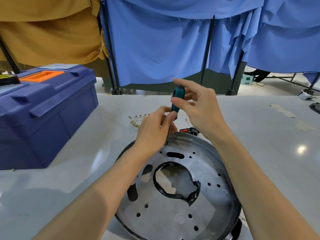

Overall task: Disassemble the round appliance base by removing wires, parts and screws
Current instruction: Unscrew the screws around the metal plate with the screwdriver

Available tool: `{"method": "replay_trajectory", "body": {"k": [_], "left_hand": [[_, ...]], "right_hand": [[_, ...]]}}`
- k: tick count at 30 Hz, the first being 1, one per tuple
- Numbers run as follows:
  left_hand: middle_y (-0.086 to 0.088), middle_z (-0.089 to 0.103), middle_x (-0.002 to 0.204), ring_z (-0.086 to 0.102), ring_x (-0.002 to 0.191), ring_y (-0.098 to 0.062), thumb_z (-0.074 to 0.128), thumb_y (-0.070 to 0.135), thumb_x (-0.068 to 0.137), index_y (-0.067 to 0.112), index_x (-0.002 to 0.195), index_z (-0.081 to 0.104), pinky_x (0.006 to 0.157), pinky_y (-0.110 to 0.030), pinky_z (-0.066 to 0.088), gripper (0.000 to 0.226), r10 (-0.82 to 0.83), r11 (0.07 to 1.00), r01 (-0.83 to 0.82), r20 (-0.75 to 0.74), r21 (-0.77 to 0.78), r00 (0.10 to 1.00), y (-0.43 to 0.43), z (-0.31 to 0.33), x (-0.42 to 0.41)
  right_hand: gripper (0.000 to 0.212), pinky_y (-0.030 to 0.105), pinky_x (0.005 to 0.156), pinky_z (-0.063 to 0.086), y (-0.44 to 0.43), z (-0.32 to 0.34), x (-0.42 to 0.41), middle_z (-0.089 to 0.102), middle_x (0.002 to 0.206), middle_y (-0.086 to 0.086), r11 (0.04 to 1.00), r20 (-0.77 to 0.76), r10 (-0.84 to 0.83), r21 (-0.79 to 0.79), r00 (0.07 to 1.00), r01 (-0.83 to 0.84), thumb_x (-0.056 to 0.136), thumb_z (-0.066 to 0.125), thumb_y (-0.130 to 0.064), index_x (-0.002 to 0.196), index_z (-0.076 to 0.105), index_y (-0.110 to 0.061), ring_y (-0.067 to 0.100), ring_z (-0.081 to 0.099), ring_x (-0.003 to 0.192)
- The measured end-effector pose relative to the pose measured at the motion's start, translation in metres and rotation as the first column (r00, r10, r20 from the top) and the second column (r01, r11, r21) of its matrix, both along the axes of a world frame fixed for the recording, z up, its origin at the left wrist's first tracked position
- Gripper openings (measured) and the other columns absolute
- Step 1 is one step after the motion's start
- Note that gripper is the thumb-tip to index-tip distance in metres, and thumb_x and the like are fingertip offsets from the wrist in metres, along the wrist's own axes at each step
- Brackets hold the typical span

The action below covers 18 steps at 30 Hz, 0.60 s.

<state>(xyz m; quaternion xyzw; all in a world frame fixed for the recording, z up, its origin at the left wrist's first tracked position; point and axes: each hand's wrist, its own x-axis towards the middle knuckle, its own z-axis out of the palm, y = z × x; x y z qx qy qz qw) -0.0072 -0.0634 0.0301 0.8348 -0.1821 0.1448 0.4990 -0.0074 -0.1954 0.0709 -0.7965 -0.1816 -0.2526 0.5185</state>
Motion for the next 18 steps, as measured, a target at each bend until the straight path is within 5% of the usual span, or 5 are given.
{"method": "replay_trajectory", "body": {"k": [4,9,14,18], "left_hand": [[0.0,0.073,0.078,0.069,0.08,-0.02,0.046,0.028,0.102,0.011,0.112,0.059,0.081,-0.049,0.055,0.024,-0.025,1.0,0.025,-0.007,0.002,1.0,-0.0003,0.0003,0.0001],[0.001,0.071,0.072,0.067,0.066,-0.012,0.064,0.042,0.089,0.022,0.092,0.05,0.073,-0.04,0.058,0.025,0.028,0.997,-0.03,-0.028,-0.065,0.999,0.0011,-0.002,-0.0004],[0.001,0.072,0.078,0.068,0.083,-0.02,0.039,0.03,0.103,0.015,0.111,0.054,0.082,-0.05,0.055,0.024,-0.039,0.999,0.04,-0.033,0.024,0.999,-0.001,-0.0003,-0.001],[0.001,0.071,0.076,0.068,0.075,-0.016,0.053,0.034,0.097,0.018,0.103,0.054,0.078,-0.047,0.056,0.018,-0.014,1.0,0.014,-0.03,-0.019,0.999,-0.0001,-0.0022,0.0006]], "right_hand": [[0.032,0.023,0.082,0.056,-0.0001,0.0014,-0.0017,0.07,0.098,0.007,0.994,-0.022,0.085,0.068,0.996,-0.083,0.09,0.058,0.006,0.118,0.062,-0.01,0.015,0.069,0.084],[0.027,0.011,0.075,0.048,0.005,-0.0008,-0.0014,0.059,0.106,-0.004,0.999,-0.006,0.024,-0.046,1.0,-0.025,0.086,0.071,-0.022,0.112,0.064,-0.027,0.003,0.058,0.091],[0.036,0.024,0.082,0.053,0.0008,0.0007,-0.001,0.069,0.099,-0.002,1.0,-0.011,0.024,-0.005,1.0,-0.024,0.088,0.063,0.001,0.121,0.061,-0.015,0.012,0.064,0.087],[0.028,0.019,0.084,0.054,0.0033,-0.0009,-0.0013,0.066,0.106,0.003,0.997,-0.025,0.081,-0.002,0.996,-0.081,0.092,0.06,-0.003,0.118,0.061,-0.016,0.015,0.066,0.092]]}}
